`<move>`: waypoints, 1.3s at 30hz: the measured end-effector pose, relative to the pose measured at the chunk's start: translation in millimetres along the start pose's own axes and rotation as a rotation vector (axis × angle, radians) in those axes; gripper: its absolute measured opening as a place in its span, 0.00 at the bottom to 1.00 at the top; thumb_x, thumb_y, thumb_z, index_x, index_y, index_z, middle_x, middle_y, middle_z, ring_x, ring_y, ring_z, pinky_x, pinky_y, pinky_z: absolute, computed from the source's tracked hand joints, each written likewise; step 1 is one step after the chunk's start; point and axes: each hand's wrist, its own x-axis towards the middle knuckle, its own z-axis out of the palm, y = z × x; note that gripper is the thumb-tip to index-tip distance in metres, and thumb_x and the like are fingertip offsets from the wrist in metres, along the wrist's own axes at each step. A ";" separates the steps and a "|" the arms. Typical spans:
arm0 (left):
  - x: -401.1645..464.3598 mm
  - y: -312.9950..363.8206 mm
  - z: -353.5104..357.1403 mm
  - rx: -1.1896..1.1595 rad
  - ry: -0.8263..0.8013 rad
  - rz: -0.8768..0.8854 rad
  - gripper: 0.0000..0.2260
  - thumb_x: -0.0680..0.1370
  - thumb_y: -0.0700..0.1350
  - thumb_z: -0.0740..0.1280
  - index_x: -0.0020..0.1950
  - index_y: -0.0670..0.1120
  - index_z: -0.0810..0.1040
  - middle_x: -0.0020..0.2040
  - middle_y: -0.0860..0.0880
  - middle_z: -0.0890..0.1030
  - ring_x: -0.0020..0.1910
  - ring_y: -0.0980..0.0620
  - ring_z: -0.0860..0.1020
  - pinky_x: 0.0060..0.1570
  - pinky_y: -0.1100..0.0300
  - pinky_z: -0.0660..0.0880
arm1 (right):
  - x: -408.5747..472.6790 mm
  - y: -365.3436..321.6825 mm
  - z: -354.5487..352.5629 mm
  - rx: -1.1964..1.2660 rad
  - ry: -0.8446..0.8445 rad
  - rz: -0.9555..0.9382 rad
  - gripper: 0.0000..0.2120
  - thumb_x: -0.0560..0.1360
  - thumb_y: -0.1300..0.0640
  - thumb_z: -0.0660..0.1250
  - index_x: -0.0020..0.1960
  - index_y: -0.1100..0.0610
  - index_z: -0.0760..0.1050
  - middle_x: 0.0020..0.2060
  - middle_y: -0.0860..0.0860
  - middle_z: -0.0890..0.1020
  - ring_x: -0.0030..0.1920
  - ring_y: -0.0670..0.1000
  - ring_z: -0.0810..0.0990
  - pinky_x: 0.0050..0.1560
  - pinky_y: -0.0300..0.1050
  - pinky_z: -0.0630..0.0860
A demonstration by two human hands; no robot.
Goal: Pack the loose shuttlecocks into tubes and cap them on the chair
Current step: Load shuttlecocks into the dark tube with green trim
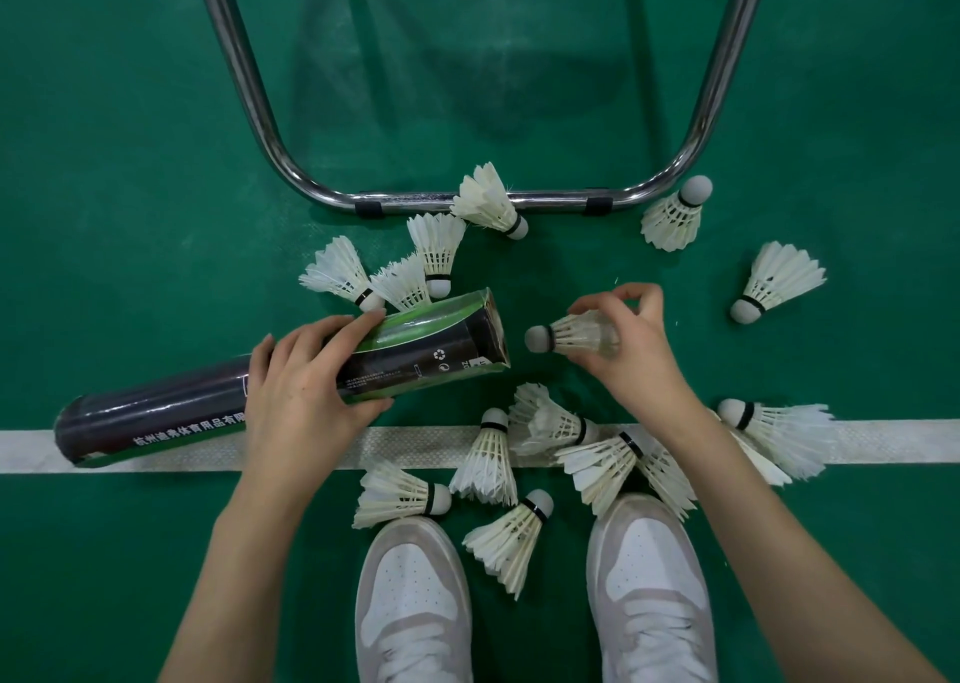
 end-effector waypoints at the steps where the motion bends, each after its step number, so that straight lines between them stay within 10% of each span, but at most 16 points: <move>1: -0.3 0.5 0.4 0.000 -0.001 0.001 0.39 0.60 0.47 0.81 0.68 0.53 0.71 0.60 0.48 0.77 0.59 0.42 0.74 0.66 0.40 0.60 | -1.6 1.5 -0.3 0.020 -0.003 -0.004 0.18 0.69 0.64 0.73 0.55 0.53 0.74 0.55 0.49 0.61 0.49 0.45 0.69 0.54 0.35 0.68; 8: -2.7 3.6 5.4 0.014 -0.025 0.008 0.39 0.59 0.47 0.81 0.68 0.54 0.71 0.60 0.48 0.77 0.59 0.41 0.74 0.66 0.39 0.60 | -6.5 12.4 2.1 0.181 0.052 0.122 0.26 0.69 0.64 0.72 0.64 0.55 0.66 0.52 0.49 0.71 0.44 0.46 0.75 0.49 0.39 0.73; 14: -4.9 6.9 9.3 0.037 -0.051 0.009 0.40 0.59 0.47 0.81 0.69 0.54 0.70 0.60 0.47 0.77 0.59 0.41 0.74 0.66 0.39 0.60 | -11.4 19.6 9.6 0.180 -0.002 0.147 0.07 0.74 0.59 0.68 0.52 0.57 0.77 0.38 0.45 0.76 0.42 0.48 0.75 0.44 0.38 0.69; 23: -4.9 8.2 11.1 0.049 -0.059 0.011 0.40 0.60 0.47 0.81 0.69 0.55 0.69 0.60 0.47 0.77 0.60 0.41 0.74 0.66 0.39 0.60 | -22.1 7.9 -10.0 0.320 0.084 0.098 0.07 0.76 0.59 0.65 0.46 0.47 0.74 0.42 0.41 0.80 0.42 0.34 0.77 0.45 0.26 0.71; 39: -2.6 24.6 14.2 0.062 -0.083 0.038 0.40 0.61 0.49 0.80 0.70 0.57 0.67 0.61 0.48 0.77 0.60 0.42 0.73 0.66 0.38 0.60 | -46.2 -41.9 14.1 0.614 -0.097 0.102 0.06 0.73 0.57 0.68 0.47 0.47 0.75 0.42 0.45 0.81 0.44 0.43 0.79 0.45 0.31 0.73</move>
